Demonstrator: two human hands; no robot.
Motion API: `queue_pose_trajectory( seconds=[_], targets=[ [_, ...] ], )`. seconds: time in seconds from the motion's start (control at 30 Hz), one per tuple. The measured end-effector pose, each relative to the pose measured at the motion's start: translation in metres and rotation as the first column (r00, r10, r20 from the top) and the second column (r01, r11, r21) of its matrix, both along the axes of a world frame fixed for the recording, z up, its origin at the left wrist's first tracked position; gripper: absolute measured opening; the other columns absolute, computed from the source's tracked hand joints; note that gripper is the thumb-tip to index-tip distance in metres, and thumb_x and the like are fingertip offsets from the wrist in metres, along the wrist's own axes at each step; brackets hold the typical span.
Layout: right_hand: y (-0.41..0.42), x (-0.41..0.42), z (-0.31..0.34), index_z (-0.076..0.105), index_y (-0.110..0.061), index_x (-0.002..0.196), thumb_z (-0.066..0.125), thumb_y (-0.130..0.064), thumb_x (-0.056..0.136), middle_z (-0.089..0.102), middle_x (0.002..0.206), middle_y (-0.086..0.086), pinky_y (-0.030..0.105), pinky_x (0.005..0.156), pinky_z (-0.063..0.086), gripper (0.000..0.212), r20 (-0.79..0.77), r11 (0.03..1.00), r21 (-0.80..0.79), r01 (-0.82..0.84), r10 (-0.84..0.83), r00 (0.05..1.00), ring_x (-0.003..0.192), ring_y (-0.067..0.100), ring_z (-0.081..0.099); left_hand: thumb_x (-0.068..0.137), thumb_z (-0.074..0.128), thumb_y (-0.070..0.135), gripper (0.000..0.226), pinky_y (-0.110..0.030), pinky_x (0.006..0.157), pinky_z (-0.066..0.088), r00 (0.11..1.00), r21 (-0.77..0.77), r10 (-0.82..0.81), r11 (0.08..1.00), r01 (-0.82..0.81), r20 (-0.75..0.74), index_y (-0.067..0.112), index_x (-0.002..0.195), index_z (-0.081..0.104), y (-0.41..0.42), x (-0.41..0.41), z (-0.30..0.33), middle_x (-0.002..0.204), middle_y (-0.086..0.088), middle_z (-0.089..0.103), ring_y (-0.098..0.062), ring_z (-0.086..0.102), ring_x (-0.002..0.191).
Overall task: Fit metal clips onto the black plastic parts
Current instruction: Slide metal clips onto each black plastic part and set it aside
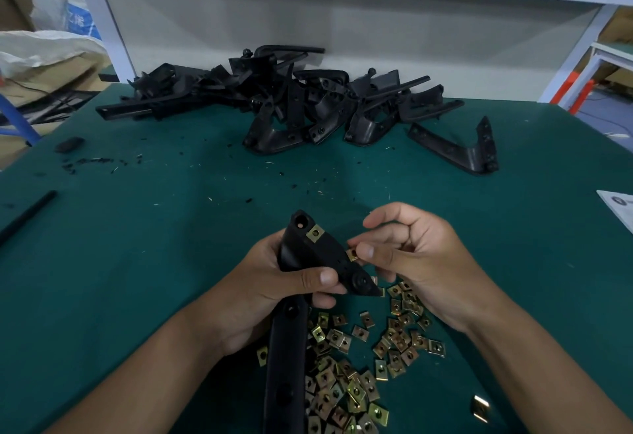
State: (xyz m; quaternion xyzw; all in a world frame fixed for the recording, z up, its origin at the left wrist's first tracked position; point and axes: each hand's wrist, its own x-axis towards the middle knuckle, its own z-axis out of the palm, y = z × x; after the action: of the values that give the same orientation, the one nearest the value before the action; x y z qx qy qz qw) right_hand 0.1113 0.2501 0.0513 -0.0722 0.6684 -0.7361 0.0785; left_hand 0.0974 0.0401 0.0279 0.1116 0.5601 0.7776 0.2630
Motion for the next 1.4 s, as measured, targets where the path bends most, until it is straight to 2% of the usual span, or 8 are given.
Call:
queue_pose_trajectory(
  seconds=[0.2, 0.5, 0.6, 0.77, 0.9, 1.07, 1.27, 1.4],
  targets=[
    [0.007, 0.001, 0.005, 0.074, -0.03, 0.094, 0.086, -0.018, 0.073, 0.078, 0.091, 0.012, 0.016, 0.058, 0.049, 0.027, 0.027, 0.999, 0.037, -0.039, 0.038, 0.999, 0.077, 0.014, 0.074, 0.071, 0.084, 0.018, 0.022, -0.021, 0.064, 0.055, 0.998, -0.006, -0.054, 0.999, 0.053, -0.04, 0.026, 0.089, 0.075, -0.001, -0.001, 0.0, 0.09, -0.009, 0.077, -0.018, 0.075, 0.081],
    [0.013, 0.004, 0.012, 0.074, -0.032, 0.096, 0.091, -0.03, 0.067, 0.079, 0.091, 0.01, 0.021, 0.073, 0.056, 0.033, 0.103, 0.979, 0.116, -0.166, 0.154, 0.983, 0.082, 0.015, 0.074, 0.076, 0.083, 0.01, 0.032, -0.022, 0.061, 0.055, 0.983, 0.003, -0.159, 0.987, 0.16, -0.094, 0.026, 0.101, 0.07, -0.003, -0.004, -0.004, 0.088, -0.006, 0.075, -0.017, 0.073, 0.073],
    [0.011, 0.004, 0.011, 0.073, -0.034, 0.095, 0.093, -0.035, 0.065, 0.079, 0.091, 0.009, 0.021, 0.067, 0.054, 0.036, 0.123, 0.977, 0.125, -0.17, 0.155, 0.98, 0.079, 0.013, 0.072, 0.076, 0.083, 0.01, 0.033, -0.023, 0.061, 0.055, 0.983, -0.001, -0.154, 0.988, 0.155, -0.1, 0.026, 0.102, 0.07, -0.003, -0.004, -0.006, 0.088, -0.006, 0.075, -0.017, 0.073, 0.074],
    [0.008, 0.002, 0.006, 0.075, -0.032, 0.091, 0.094, -0.022, 0.064, 0.078, 0.086, 0.009, 0.017, 0.051, 0.045, 0.034, 0.15, 0.993, 0.04, -0.113, 0.106, 0.983, 0.067, 0.013, 0.069, 0.075, 0.082, 0.011, 0.03, -0.022, 0.06, 0.055, 0.99, 0.001, -0.114, 0.993, 0.115, -0.088, 0.022, 0.099, 0.068, -0.003, -0.004, -0.007, 0.084, -0.007, 0.075, -0.015, 0.072, 0.067],
    [0.008, 0.003, 0.004, 0.075, -0.03, 0.093, 0.095, -0.025, 0.062, 0.077, 0.086, 0.008, 0.018, 0.05, 0.044, 0.038, 0.169, 0.989, 0.053, -0.14, 0.129, 0.977, 0.063, 0.008, 0.065, 0.076, 0.081, 0.01, 0.038, -0.022, 0.062, 0.055, 0.989, -0.015, -0.118, 0.993, 0.117, -0.091, 0.012, 0.107, 0.059, -0.002, -0.003, -0.006, 0.087, -0.007, 0.075, -0.016, 0.072, 0.071],
    [0.005, 0.003, 0.004, 0.061, -0.01, 0.107, 0.086, -0.017, 0.061, 0.074, 0.075, 0.002, 0.018, 0.048, 0.044, 0.053, 0.279, 0.989, 0.034, -0.145, 0.13, 0.952, 0.055, 0.005, 0.061, 0.081, 0.076, 0.0, 0.036, -0.022, 0.062, 0.054, 0.986, -0.037, -0.116, 0.993, 0.113, -0.115, 0.01, 0.109, 0.056, -0.002, -0.003, -0.007, 0.086, -0.006, 0.074, -0.017, 0.072, 0.071],
    [0.0, 0.004, 0.001, 0.062, -0.012, 0.105, 0.085, -0.024, 0.058, 0.068, 0.069, -0.003, 0.016, 0.049, 0.042, 0.054, 0.317, 0.988, 0.077, -0.13, 0.1, 0.943, 0.054, 0.003, 0.057, 0.078, 0.079, 0.0, 0.04, -0.025, 0.061, 0.054, 0.99, -0.029, -0.049, 0.999, 0.046, -0.135, 0.007, 0.109, 0.054, 0.0, -0.002, -0.01, 0.088, -0.008, 0.073, -0.022, 0.073, 0.075],
    [0.0, 0.004, -0.001, 0.063, -0.012, 0.102, 0.086, -0.026, 0.062, 0.066, 0.071, 0.0, 0.018, 0.051, 0.041, 0.048, 0.302, 0.99, 0.081, -0.119, 0.089, 0.949, 0.061, 0.008, 0.057, 0.078, 0.08, 0.0, 0.042, -0.026, 0.06, 0.054, 0.989, -0.015, -0.014, 1.0, 0.012, -0.15, 0.002, 0.112, 0.055, 0.0, -0.004, -0.013, 0.09, -0.013, 0.071, -0.026, 0.07, 0.075]
  ],
)
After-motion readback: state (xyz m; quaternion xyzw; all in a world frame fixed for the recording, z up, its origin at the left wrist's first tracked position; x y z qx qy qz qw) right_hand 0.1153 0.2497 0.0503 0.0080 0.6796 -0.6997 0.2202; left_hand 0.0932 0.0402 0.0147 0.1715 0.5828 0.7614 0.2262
